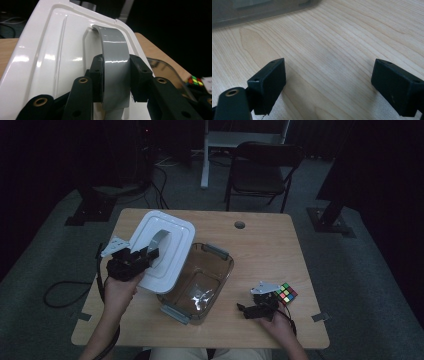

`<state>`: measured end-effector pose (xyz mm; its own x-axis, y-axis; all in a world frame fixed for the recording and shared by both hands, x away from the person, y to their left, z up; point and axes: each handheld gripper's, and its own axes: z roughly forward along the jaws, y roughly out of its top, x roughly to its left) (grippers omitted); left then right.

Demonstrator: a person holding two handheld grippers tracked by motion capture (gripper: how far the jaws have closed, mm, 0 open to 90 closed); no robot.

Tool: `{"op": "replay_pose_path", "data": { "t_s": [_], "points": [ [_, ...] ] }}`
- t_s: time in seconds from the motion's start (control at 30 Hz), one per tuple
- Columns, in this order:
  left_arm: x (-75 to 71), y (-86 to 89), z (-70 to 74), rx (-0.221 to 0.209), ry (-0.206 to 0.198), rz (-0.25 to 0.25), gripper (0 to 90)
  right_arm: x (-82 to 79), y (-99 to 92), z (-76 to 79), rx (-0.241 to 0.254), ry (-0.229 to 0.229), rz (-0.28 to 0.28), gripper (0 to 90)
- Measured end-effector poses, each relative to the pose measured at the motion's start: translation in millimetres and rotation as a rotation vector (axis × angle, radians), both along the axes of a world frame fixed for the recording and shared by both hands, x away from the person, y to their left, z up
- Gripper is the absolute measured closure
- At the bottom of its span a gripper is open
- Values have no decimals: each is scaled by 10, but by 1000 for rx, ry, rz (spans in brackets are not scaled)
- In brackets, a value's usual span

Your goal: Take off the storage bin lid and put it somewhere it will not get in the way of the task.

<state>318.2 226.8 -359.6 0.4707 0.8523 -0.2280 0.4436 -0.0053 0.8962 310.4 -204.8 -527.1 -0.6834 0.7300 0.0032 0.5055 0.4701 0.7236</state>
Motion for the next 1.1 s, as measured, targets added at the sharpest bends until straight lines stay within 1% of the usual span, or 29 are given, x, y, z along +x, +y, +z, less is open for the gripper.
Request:
{"op": "replay_pose_path", "data": {
  "t_s": [0.07, 0.2, 0.27, 0.4, 0.53, 0.6, 0.67, 0.7, 0.77, 0.83, 0.93, 1.0, 1.07, 1.1],
  "points": [
    [19, 60, -21, 1, -4, 26, 686, 1, -1, 0, -1, -1, 0, 120],
    [76, 195, -74, -14, 11, 60, 686, 1, -1, 0, -1, -1, 0, 120],
    [105, 255, -123, -24, 16, 82, 686, 1, 0, 0, 0, -1, 0, 120],
    [172, 355, -262, -42, 36, 119, 686, 0, 0, 0, 0, 0, 0, 120],
    [243, 416, -425, -53, 55, 149, 686, 0, 0, 0, 0, 0, 0, 120],
    [276, 449, -512, -66, 65, 153, 686, 0, 0, 0, 0, 0, 0, 120],
    [297, 468, -603, -75, 82, 171, 686, -1, 0, 0, -1, 0, -1, 120],
    [300, 476, -651, -75, 83, 172, 686, -1, 0, 0, -1, 0, -1, 120],
    [301, 480, -752, -81, 98, 178, 686, 0, 0, -1, -1, 0, 0, 120],
    [297, 479, -850, -79, 114, 187, 686, 0, 0, -1, -1, 0, 0, 120],
    [294, 482, -986, -94, 134, 195, 686, 0, 0, 0, -1, 0, 0, 120],
    [294, 467, -1072, -99, 147, 196, 686, 0, 0, -1, -1, 0, -1, 120],
    [299, 445, -1149, -95, 157, 186, 686, 0, 0, 0, -1, 0, 0, 120],
    [299, 445, -1149, -95, 157, 186, 686, 0, 0, 0, -1, 0, 0, 120]
  ]
}}
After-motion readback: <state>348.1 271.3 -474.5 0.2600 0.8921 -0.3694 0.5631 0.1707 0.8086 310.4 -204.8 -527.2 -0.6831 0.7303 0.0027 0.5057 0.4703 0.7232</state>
